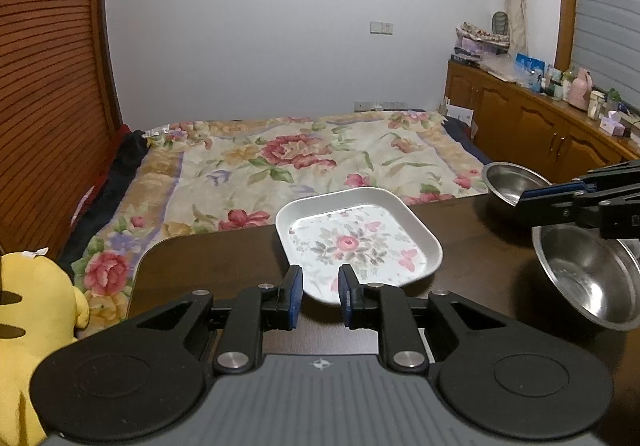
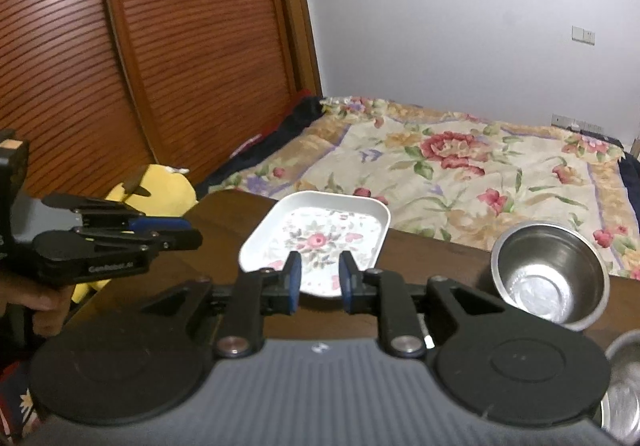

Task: Organize plates and bowls

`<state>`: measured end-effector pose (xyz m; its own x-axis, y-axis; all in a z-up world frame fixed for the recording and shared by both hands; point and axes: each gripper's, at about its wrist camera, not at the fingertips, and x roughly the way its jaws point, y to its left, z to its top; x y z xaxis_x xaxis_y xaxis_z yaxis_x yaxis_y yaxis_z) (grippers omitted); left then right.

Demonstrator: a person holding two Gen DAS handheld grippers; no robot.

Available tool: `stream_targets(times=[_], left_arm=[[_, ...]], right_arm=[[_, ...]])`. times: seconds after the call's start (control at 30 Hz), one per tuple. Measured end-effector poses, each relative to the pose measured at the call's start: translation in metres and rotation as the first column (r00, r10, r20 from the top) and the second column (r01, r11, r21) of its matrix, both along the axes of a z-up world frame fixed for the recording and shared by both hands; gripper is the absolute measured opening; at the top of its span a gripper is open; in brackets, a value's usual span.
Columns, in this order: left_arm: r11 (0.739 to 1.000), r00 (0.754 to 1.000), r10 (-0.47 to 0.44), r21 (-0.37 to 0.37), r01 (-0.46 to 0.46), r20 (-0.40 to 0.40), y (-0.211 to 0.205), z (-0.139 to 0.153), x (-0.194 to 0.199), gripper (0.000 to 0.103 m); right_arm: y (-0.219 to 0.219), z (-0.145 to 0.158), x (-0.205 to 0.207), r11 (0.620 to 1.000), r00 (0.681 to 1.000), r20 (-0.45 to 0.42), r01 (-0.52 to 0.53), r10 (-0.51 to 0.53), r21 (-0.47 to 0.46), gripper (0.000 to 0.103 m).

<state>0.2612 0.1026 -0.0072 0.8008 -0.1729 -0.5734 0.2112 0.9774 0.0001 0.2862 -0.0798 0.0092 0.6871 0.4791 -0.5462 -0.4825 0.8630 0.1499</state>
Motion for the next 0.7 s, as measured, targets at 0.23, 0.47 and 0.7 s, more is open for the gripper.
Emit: stream_targets(times=[0.23,0.47,0.7], left_arm=[[1.000,1.000,-0.009,-0.029,0.008,-0.027,0.003,-0.012,0.030,0.030],[0.999,0.998,-0.007,-0.043,0.005,-0.068,0.009,-0.029,0.052,0.032],[0.999,0.995,-0.012,-0.049,0.008,-0.096,0.011,-0.042,0.065,0.032]], right_arm=[[0.006,-0.017,0.036,0.999,0.997,-0.079,0.002,-0.007,-0.051,0.033],[0.011,-0.035,0.066,0.995,0.987,-0.161,-0.011,-0.005,-0.098,0.035],[0.015,-0.045,0.083,0.994,0.976,-0.218,-0.027,0.002,-0.109,0.035]])
